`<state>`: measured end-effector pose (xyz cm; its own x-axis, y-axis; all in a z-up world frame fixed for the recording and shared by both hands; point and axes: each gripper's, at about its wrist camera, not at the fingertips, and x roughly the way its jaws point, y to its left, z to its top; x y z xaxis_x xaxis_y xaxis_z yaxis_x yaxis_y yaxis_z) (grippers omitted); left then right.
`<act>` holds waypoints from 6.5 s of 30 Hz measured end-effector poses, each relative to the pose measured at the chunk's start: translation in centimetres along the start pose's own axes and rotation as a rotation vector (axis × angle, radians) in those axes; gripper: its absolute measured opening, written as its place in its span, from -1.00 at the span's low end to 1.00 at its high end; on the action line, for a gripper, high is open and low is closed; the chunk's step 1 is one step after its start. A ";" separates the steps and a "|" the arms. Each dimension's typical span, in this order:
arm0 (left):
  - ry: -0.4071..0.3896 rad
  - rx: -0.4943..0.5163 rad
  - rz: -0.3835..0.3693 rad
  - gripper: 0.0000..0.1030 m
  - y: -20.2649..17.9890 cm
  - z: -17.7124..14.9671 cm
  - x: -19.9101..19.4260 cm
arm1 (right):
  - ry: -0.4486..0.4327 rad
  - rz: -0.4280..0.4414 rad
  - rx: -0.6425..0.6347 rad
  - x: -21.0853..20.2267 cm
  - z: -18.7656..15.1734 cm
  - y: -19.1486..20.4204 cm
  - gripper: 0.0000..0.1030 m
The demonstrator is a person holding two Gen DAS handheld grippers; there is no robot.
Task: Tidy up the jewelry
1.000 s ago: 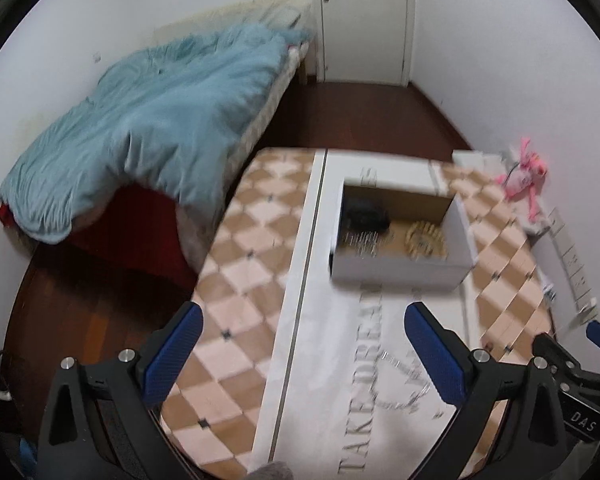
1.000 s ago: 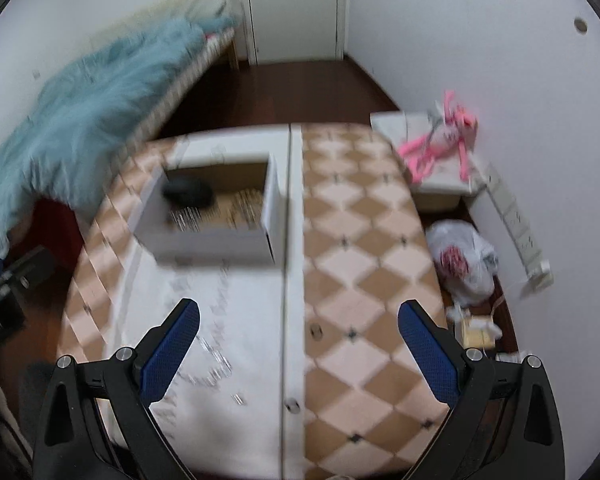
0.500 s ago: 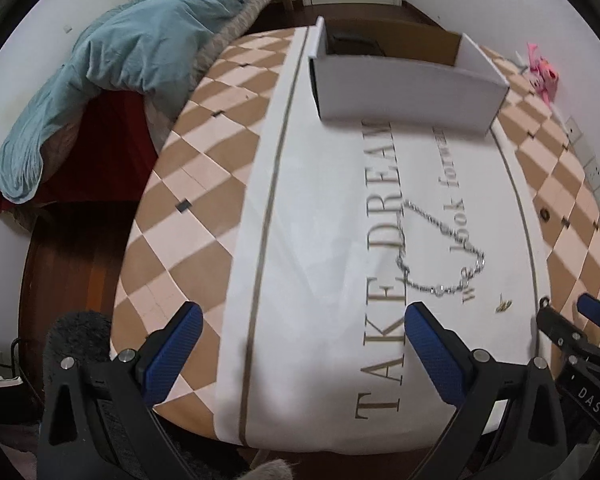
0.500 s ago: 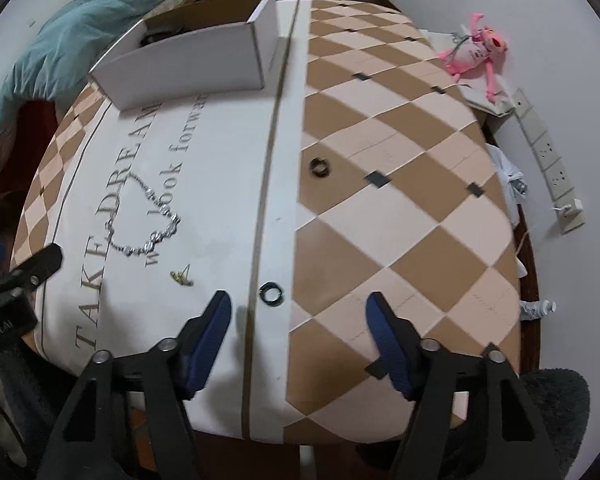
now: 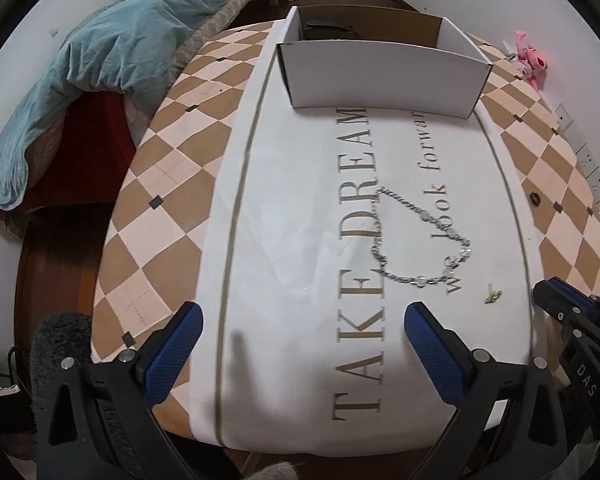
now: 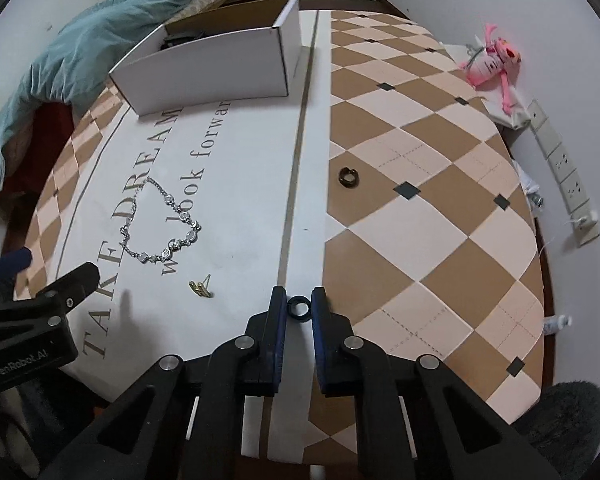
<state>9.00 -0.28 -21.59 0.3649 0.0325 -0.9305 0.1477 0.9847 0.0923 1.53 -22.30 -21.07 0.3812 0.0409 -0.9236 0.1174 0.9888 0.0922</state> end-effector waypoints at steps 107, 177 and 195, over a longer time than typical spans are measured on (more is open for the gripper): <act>-0.264 -0.058 0.000 0.99 4.1 15.0 -6.0 | -0.162 -0.161 0.027 -6.6 18.4 2.1 0.93; -0.048 0.293 -0.143 0.34 -6.6 0.4 1.4 | -0.145 -0.062 0.094 1.3 5.0 -5.4 -0.75; -0.111 0.177 -0.368 -0.98 -2.8 4.7 -2.9 | -0.220 0.009 0.119 -2.6 6.3 -4.6 -0.75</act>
<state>11.81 -3.89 -17.46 0.3540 -0.3441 -0.8696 0.4389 0.8822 -0.1705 5.75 -27.84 -16.80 0.5717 0.0048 -0.8204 0.2150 0.9642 0.1554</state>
